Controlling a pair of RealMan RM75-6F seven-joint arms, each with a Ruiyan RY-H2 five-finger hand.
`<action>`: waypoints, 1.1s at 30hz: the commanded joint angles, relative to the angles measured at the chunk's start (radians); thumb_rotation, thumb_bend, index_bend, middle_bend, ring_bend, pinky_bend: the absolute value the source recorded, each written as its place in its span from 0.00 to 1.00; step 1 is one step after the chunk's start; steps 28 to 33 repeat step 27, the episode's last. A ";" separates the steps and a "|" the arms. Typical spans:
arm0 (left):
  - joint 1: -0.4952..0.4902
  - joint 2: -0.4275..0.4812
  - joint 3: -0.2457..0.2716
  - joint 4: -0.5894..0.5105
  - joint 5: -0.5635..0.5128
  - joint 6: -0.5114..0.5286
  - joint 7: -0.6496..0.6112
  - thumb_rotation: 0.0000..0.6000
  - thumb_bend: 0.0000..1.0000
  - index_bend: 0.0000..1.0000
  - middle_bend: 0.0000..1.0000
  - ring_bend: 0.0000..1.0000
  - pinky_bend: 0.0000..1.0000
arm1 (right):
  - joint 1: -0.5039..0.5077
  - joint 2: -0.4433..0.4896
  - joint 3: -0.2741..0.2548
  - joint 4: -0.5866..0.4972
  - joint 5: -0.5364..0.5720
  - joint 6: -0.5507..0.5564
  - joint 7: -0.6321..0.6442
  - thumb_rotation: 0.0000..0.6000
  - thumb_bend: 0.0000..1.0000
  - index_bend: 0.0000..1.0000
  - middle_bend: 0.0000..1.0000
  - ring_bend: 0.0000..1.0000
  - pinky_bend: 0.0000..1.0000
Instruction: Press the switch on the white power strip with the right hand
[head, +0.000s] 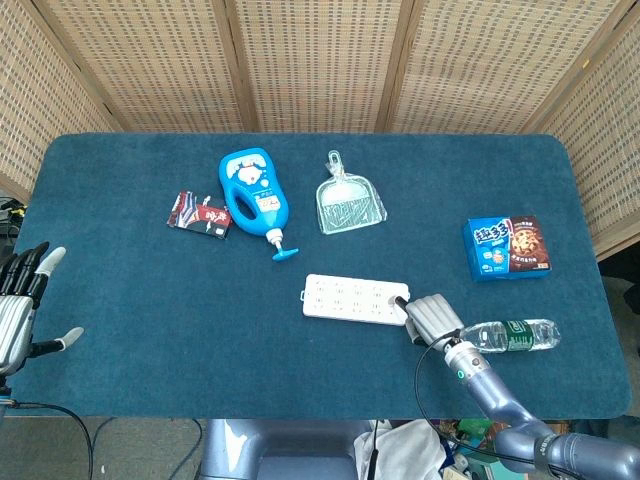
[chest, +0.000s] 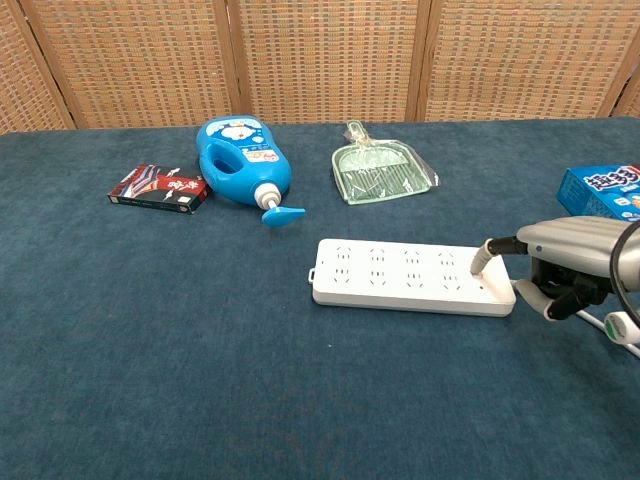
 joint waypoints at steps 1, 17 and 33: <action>-0.001 0.000 -0.001 0.000 -0.001 -0.001 -0.001 1.00 0.09 0.00 0.00 0.00 0.00 | -0.016 0.024 0.035 -0.046 -0.086 0.080 0.081 1.00 0.69 0.27 0.98 1.00 1.00; 0.003 -0.001 0.009 -0.001 0.011 -0.002 0.006 1.00 0.09 0.00 0.00 0.00 0.00 | -0.252 0.214 0.022 -0.079 -0.462 0.588 0.399 1.00 0.00 0.04 0.09 0.06 0.16; 0.008 -0.010 0.020 -0.003 0.020 -0.001 0.024 1.00 0.09 0.00 0.00 0.00 0.00 | -0.378 0.146 -0.009 0.039 -0.414 0.682 0.330 1.00 0.00 0.00 0.00 0.00 0.00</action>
